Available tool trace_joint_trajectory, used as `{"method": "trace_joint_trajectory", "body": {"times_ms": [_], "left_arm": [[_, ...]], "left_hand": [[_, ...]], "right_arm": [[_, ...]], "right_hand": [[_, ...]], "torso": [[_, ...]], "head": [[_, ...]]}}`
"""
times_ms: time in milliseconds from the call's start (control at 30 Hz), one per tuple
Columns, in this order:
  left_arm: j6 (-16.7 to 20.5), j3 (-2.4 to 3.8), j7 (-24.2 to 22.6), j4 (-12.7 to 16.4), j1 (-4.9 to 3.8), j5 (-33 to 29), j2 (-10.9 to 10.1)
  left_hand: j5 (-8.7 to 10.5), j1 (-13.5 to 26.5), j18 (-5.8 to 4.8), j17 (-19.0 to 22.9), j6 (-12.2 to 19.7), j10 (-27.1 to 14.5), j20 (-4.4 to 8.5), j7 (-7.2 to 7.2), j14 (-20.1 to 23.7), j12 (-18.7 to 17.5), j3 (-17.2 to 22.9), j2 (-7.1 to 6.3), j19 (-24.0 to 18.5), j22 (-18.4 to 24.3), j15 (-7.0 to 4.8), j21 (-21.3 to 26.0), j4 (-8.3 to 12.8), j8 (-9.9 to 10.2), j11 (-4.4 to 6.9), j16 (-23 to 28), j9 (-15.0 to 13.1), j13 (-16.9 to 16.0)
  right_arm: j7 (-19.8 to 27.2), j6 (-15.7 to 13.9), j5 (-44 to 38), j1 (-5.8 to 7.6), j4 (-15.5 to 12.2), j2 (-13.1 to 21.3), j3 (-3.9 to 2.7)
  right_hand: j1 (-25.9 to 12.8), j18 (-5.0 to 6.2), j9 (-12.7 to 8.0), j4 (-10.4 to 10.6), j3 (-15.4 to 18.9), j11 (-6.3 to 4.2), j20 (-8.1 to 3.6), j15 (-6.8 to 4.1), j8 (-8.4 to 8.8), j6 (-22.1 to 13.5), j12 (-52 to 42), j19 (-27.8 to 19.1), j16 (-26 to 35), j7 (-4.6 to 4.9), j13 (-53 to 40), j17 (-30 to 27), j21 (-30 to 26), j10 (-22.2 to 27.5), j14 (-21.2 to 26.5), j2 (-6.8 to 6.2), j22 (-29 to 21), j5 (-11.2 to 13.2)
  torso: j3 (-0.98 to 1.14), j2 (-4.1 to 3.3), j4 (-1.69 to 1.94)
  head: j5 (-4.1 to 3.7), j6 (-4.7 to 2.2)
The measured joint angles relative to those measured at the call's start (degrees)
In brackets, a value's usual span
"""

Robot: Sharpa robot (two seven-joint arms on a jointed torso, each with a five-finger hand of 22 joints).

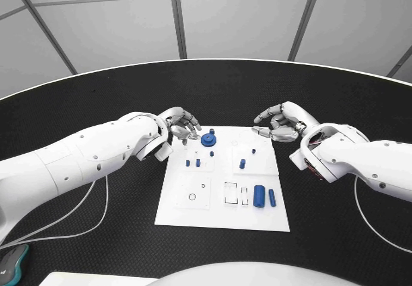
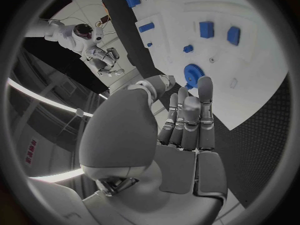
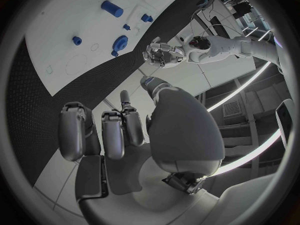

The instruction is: Assemble the parts on the task board

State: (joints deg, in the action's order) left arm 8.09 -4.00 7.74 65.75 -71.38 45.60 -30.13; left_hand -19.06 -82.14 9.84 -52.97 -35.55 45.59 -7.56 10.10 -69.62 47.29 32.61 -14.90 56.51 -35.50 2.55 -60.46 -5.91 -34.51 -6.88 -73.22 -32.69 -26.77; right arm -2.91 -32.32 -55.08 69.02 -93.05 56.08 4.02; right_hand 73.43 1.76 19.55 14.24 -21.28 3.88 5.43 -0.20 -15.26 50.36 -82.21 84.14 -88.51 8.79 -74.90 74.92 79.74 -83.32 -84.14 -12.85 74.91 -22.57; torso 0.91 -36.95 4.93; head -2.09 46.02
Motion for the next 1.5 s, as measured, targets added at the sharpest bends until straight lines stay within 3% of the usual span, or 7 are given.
{"method": "trace_joint_trajectory", "body": {"times_ms": [67, 233, 467, 633, 700, 1067, 1500], "left_arm": [[1.21, -0.01, -2.96, 0.49, 0.01, 2.20, -0.01], [2.15, -0.02, -6.97, 1.00, 0.15, 10.49, 0.49], [0.59, -0.03, -7.53, 0.38, 1.05, 20.76, 1.84], [-1.05, -0.03, -7.33, -0.70, 1.70, 25.86, 3.00], [-1.37, -0.02, -7.21, -1.25, 2.01, 27.44, 3.54], [-1.69, -0.03, -6.33, -3.39, 3.44, 30.41, 5.77], [-4.16, -0.03, -6.07, -4.85, 3.68, 30.66, 7.33]], "left_hand": [[0.00, 0.01, 0.00, 2.05, -0.94, -0.89, -0.34, 0.14, 1.04, -2.33, 1.09, -0.01, -0.34, -0.59, 0.26, -0.92, 1.10, 1.06, -0.49, 0.66, 1.66, 2.33], [0.00, 0.66, 0.00, 2.00, -3.26, -0.95, -0.35, 0.41, -0.61, -5.52, 2.49, -0.66, -0.35, -1.50, 0.25, -2.59, 3.20, 1.93, -0.56, -0.41, 4.15, 6.04], [0.45, 4.10, -0.01, 2.51, -4.01, -0.32, -0.35, 0.56, -1.37, -8.08, 0.36, -1.59, -0.35, -1.25, 0.59, -2.59, 3.48, 3.01, -0.57, -1.10, 6.27, 9.10], [0.47, 4.55, -0.01, 2.16, -5.02, -0.32, -0.56, 0.74, -2.15, -9.80, -0.49, -1.48, -0.13, -0.95, 0.55, -2.59, 3.87, 3.61, -0.57, -1.96, 7.30, 10.68], [0.47, 4.55, -0.01, 2.17, -5.28, -0.12, -0.56, 0.73, -2.19, -10.03, -0.70, -1.48, -0.13, -0.89, 0.52, -2.59, 4.08, 3.61, -0.37, -1.96, 7.54, 11.04], [0.47, 4.24, -0.02, 2.88, -5.86, 0.72, -0.40, 0.74, -2.35, -10.73, -0.51, -1.17, 0.08, -0.88, 0.35, -2.59, 4.57, 3.88, -0.35, -2.02, 8.16, 11.98], [0.47, 3.71, -0.02, 1.92, -8.09, 3.22, 0.13, -0.18, -3.58, -11.35, 0.44, -0.65, 3.12, -5.24, -0.27, -5.46, 5.84, 4.34, 0.51, -3.80, 9.10, 13.27]], "right_arm": [[0.01, 0.04, 0.00, 0.00, 0.12, -0.01, 0.00], [0.07, 0.10, 0.00, 0.00, 0.27, -0.11, 0.00], [0.21, 0.06, 0.00, 0.00, 0.44, -0.39, 0.00], [0.33, 0.05, 0.00, 0.00, 0.53, -0.59, 0.00], [0.36, 0.06, 0.00, 0.00, 0.55, -0.64, 0.00], [0.44, 0.09, 0.00, -0.01, 0.52, -0.81, 0.00], [0.30, 0.16, 0.00, 0.00, 0.18, -0.76, 0.00]], "right_hand": [[0.00, 0.00, 0.00, 0.00, 0.00, 0.00, 0.00, 0.00, 0.00, 0.00, 0.06, 0.00, 0.00, 0.00, -0.01, 0.00, 0.00, 0.00, 0.00, 0.00, 0.00, 0.00], [0.00, 0.00, 0.00, 0.00, 0.00, 0.00, 0.00, 0.00, 0.00, 0.00, 0.06, 0.00, 0.23, 0.00, -0.05, 0.00, 0.00, 0.00, 0.00, 0.00, 0.00, -0.28], [0.00, 0.00, 0.01, 0.00, 0.00, 0.00, 0.00, 0.00, 0.00, 0.00, 0.81, 0.00, 0.35, 0.00, -0.04, 0.00, -0.53, 0.85, 0.00, 0.00, 0.00, -0.51], [0.00, 0.00, -0.06, 0.00, 0.00, -0.04, 0.00, 0.00, 0.00, 0.00, 1.67, 0.00, 0.85, 0.00, -0.04, 0.00, -1.44, 1.57, 0.00, 0.00, 0.00, -0.80], [0.00, 0.91, -0.06, 0.16, -0.16, -0.05, 0.00, 0.00, 0.00, 0.00, 1.67, 0.00, 1.02, 0.00, -0.04, -0.01, -1.65, 1.58, 0.00, 0.00, 0.00, -0.80], [0.00, 0.91, -0.06, 0.16, -0.16, 0.02, 0.00, 0.00, 0.00, 0.00, 3.01, 0.00, 1.80, 0.00, -0.03, -0.01, -3.21, 2.67, 0.00, 0.00, 0.00, -1.07], [0.00, 0.90, -0.06, 0.16, -0.16, 0.02, 0.00, 0.00, 0.00, 0.00, 3.01, 0.00, 1.79, 0.00, -0.02, -0.01, -3.21, 2.67, 0.00, 0.00, 0.00, -1.07]], "torso": [[0.01, -0.03, -0.02], [0.01, -0.06, -0.02], [0.01, -0.07, -0.02], [0.02, -0.14, -0.07], [0.03, -0.15, -0.05], [0.02, -0.27, -0.01], [0.01, -0.31, 0.06]], "head": [[-0.12, -0.24], [-0.30, -0.66], [-0.40, -1.03], [-0.54, -1.23], [-0.62, -1.30], [-0.92, -1.51], [-1.43, -1.26]]}}
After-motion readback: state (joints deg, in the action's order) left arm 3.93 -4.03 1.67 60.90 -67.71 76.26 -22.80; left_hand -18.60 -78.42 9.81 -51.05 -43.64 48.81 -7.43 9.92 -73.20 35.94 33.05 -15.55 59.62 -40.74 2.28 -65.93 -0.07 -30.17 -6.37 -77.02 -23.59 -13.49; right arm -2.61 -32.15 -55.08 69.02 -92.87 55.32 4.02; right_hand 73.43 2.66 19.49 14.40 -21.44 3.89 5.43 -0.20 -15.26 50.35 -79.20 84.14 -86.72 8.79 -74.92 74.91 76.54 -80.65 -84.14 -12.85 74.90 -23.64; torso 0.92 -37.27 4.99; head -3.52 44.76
